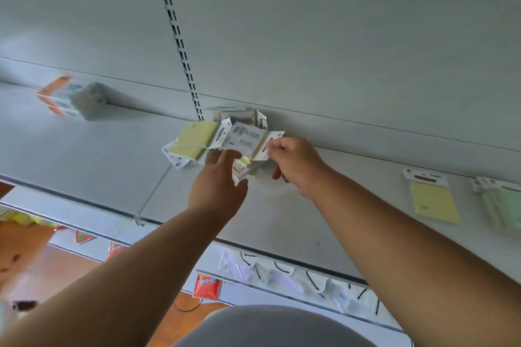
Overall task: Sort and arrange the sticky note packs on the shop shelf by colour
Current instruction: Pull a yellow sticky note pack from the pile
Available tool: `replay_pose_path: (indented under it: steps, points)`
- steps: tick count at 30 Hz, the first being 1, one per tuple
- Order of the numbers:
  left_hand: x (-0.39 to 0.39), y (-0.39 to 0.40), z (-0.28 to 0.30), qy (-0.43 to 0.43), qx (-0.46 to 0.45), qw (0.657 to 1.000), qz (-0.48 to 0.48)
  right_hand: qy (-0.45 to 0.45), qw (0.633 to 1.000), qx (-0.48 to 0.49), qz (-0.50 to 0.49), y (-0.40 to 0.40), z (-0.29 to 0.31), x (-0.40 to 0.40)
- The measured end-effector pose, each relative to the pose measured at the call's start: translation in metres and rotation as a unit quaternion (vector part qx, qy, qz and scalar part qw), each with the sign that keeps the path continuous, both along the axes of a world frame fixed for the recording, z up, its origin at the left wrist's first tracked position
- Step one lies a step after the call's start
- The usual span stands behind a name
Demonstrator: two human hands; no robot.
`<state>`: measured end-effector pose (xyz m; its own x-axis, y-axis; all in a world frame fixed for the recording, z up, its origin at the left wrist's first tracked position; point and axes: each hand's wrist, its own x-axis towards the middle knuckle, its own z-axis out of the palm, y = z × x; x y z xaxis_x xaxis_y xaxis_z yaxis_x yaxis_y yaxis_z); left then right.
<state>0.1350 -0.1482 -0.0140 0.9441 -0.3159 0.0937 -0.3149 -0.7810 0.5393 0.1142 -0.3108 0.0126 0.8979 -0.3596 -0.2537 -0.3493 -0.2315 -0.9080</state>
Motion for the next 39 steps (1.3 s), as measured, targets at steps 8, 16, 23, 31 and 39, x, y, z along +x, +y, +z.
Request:
replay_pose_path:
  steps: [8,16,23,31,39]
  points:
    - [0.007,-0.02,0.014,-0.062,-0.068,0.996,-0.012,-0.079,0.917,0.388,-0.042,-0.009,0.047,-0.029]
    - [-0.04,-0.076,0.001,0.337,-0.298,0.891,-0.056,0.014,0.99,-0.01,-0.139,-0.071,0.008,-0.085]
    - [-0.094,-0.16,-0.004,0.347,-0.193,0.912,-0.103,0.041,0.972,-0.147,-0.178,-0.157,-0.016,-0.156]
    - [-0.129,-0.267,-0.005,0.175,0.009,0.975,-0.136,0.12,0.924,-0.332,-0.15,-0.252,-0.002,-0.177]
    - [-0.141,-0.295,-0.017,0.113,0.079,0.988,-0.07,0.16,0.92,-0.341,-0.109,-0.278,-0.026,-0.166]
